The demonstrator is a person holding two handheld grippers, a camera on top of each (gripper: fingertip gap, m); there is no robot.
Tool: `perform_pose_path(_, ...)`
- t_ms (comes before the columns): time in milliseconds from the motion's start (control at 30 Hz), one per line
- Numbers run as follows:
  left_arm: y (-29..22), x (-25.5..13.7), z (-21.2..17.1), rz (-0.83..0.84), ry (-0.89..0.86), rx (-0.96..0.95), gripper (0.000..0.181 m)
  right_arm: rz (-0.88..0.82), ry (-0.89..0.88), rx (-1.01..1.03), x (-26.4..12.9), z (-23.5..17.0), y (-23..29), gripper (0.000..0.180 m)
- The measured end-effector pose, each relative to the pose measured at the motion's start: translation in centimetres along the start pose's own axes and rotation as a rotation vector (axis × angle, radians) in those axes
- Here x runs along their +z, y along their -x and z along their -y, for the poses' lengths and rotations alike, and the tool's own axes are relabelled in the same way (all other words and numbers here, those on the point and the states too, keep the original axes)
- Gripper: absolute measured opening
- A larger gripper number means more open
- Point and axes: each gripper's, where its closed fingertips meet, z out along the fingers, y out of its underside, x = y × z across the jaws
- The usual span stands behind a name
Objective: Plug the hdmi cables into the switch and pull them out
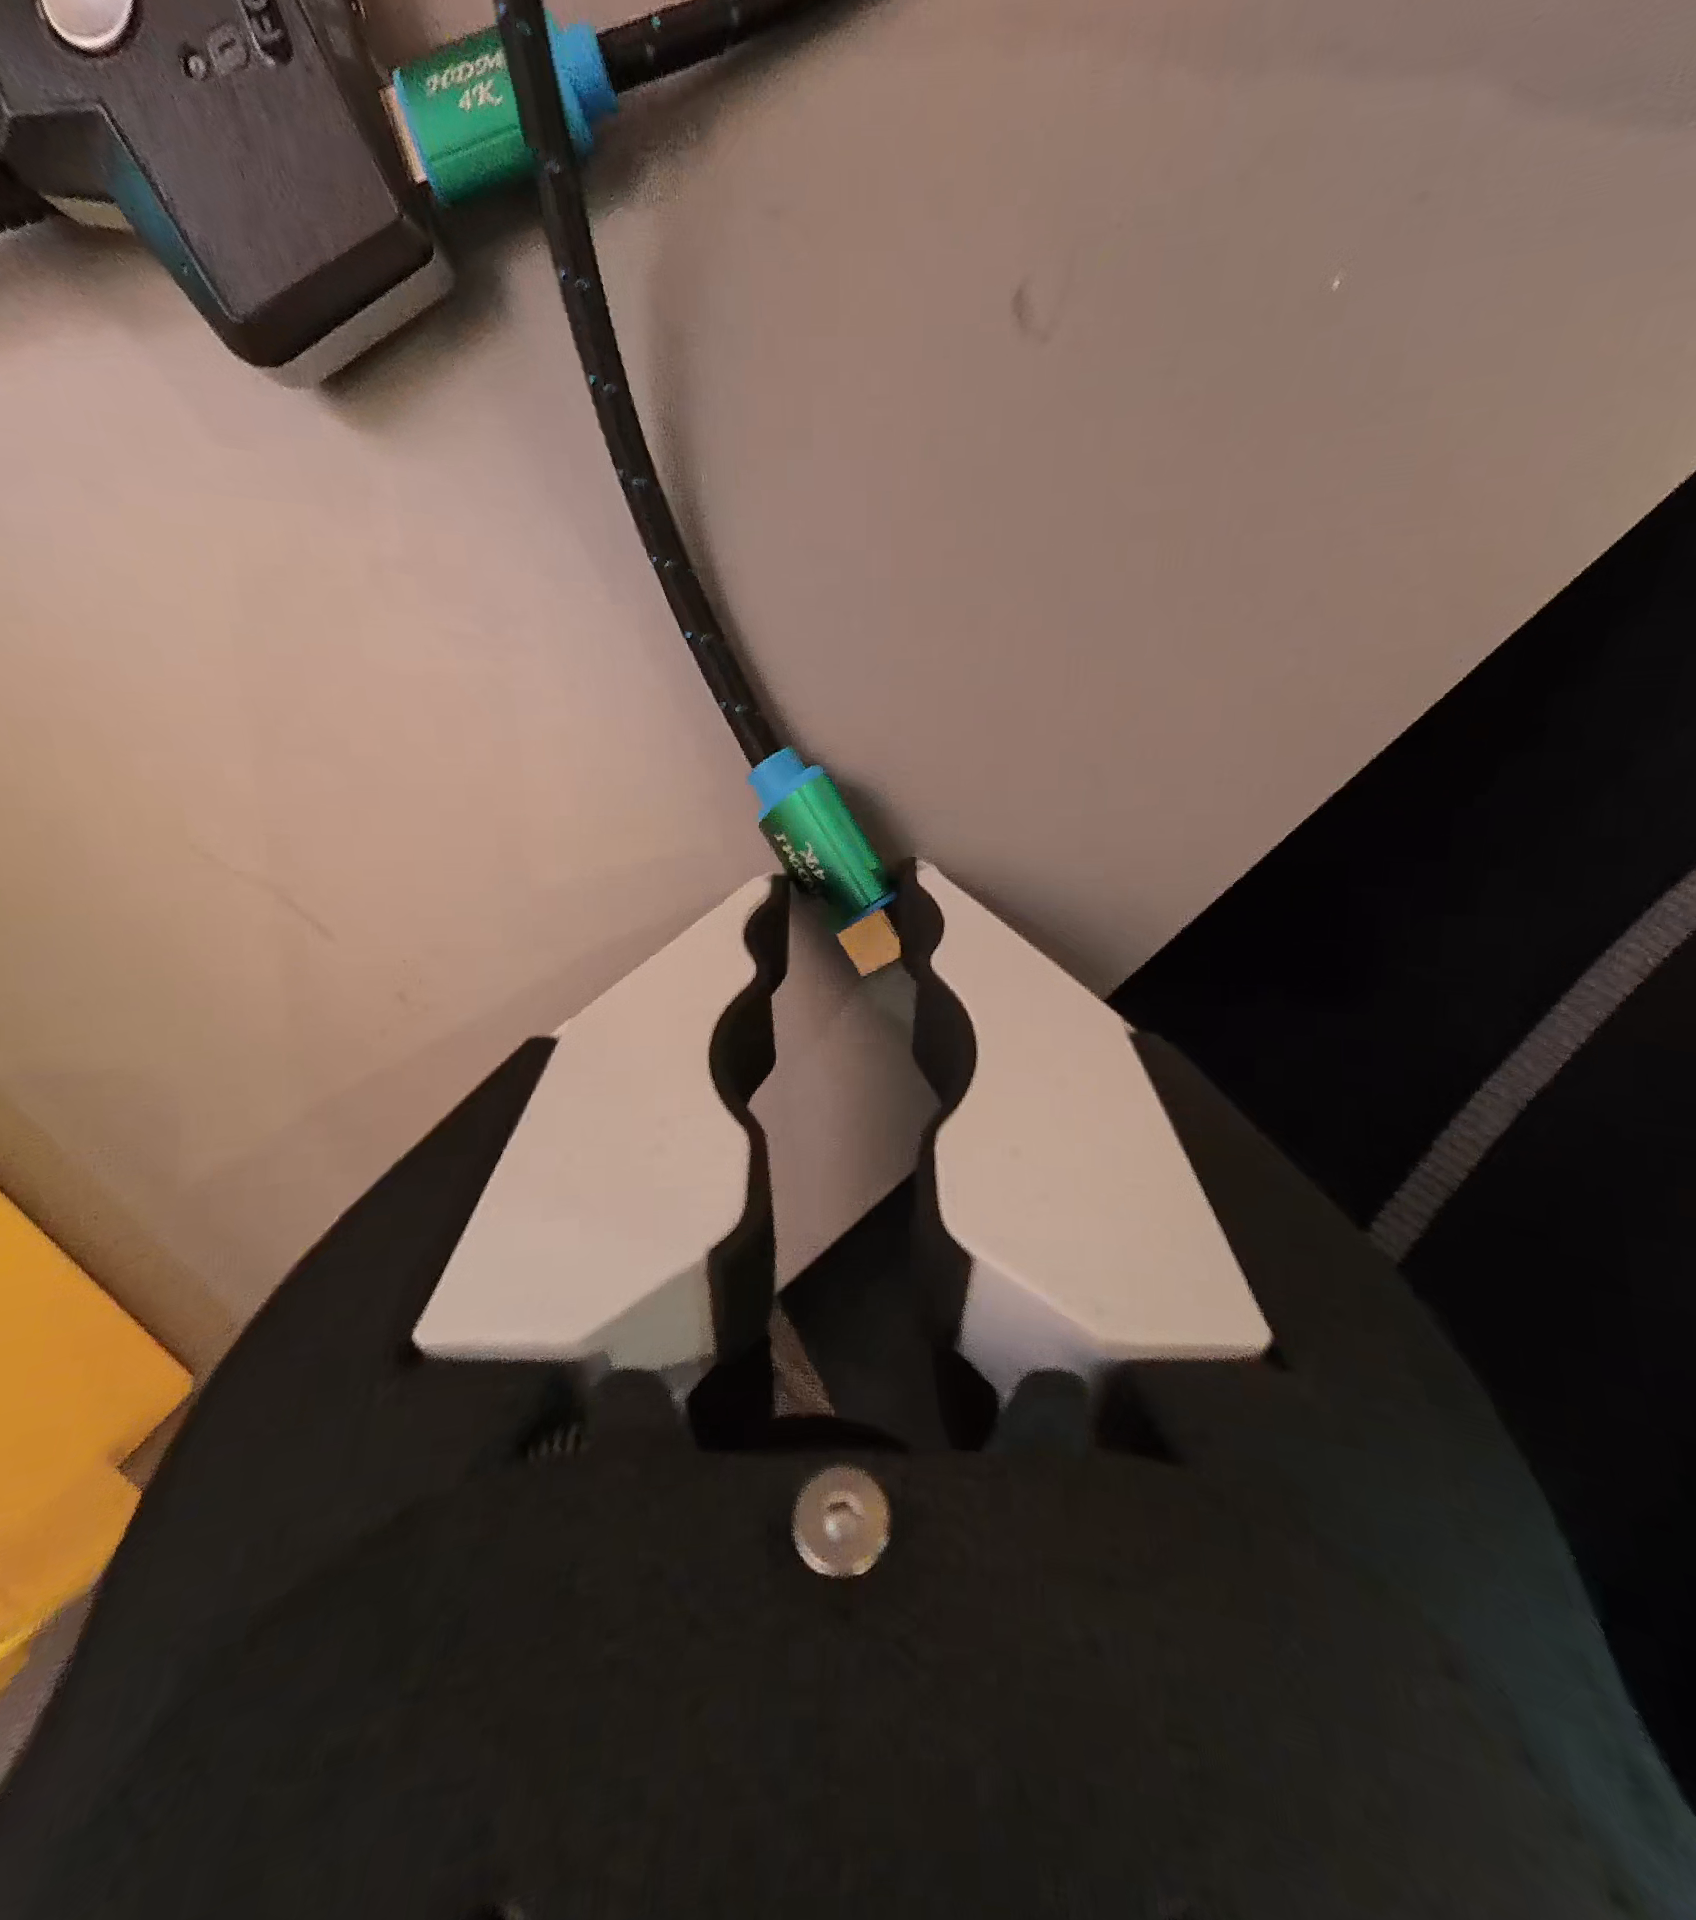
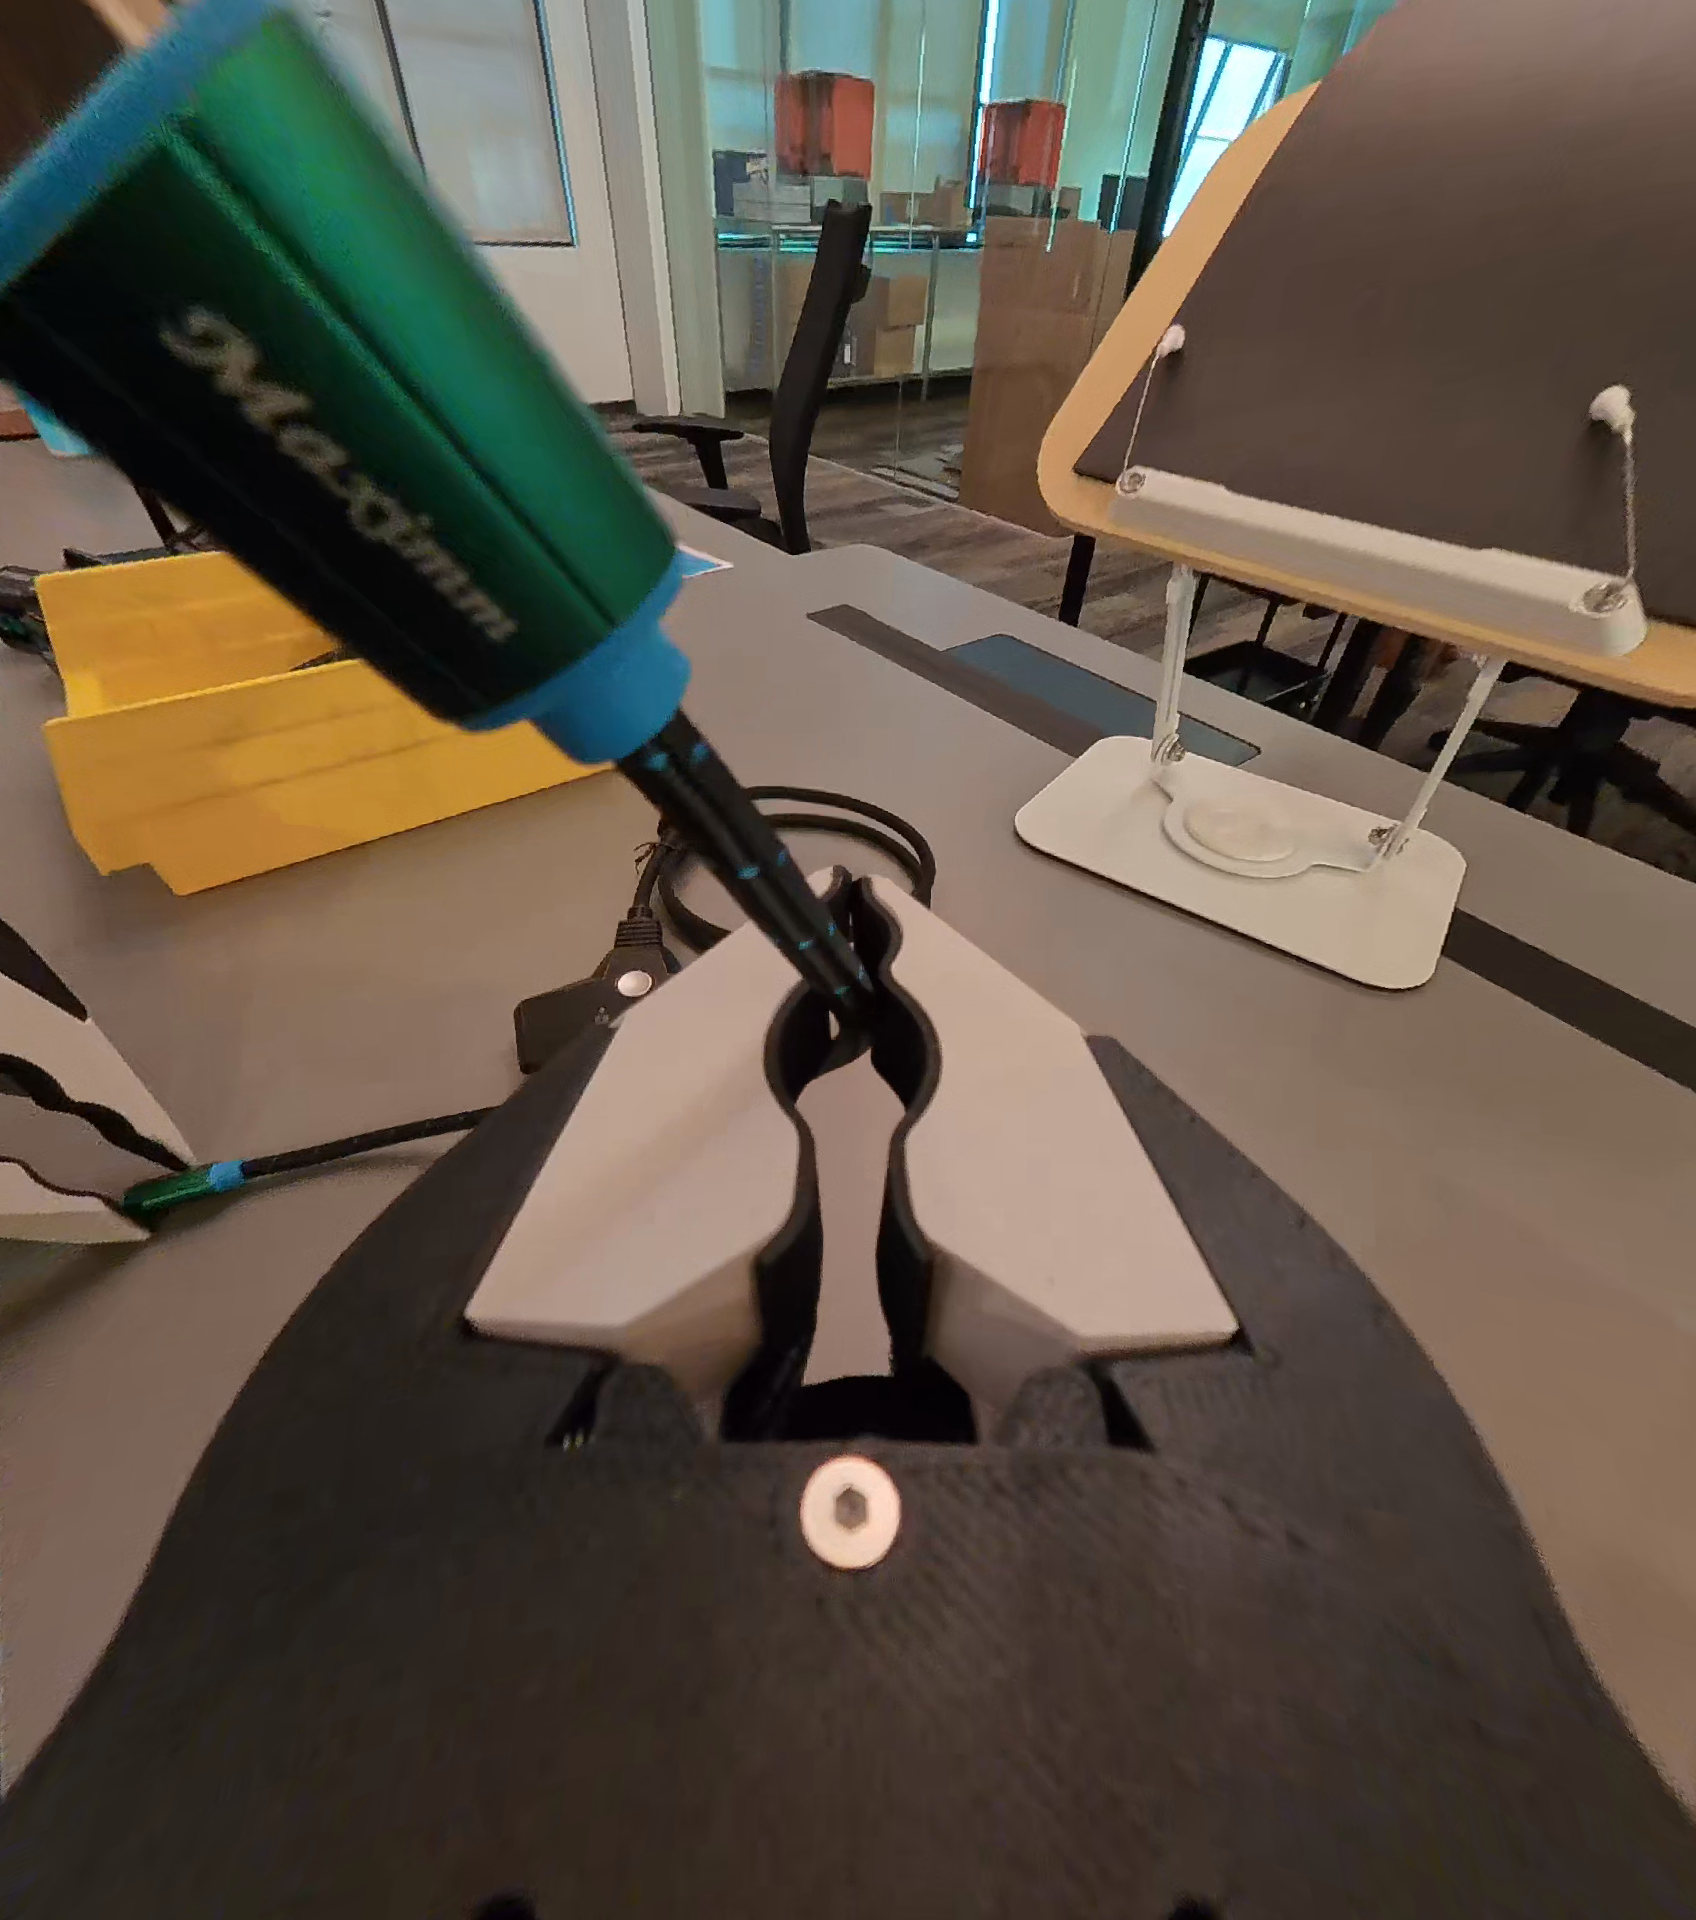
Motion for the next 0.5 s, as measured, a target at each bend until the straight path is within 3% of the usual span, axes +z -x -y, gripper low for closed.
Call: perform_pose_path(500,4.9,-0.5,0.0,0.304,-0.072,0.055,0.012,0.022,0.002,0.055,0.3,-0.7,-0.3,0.000)
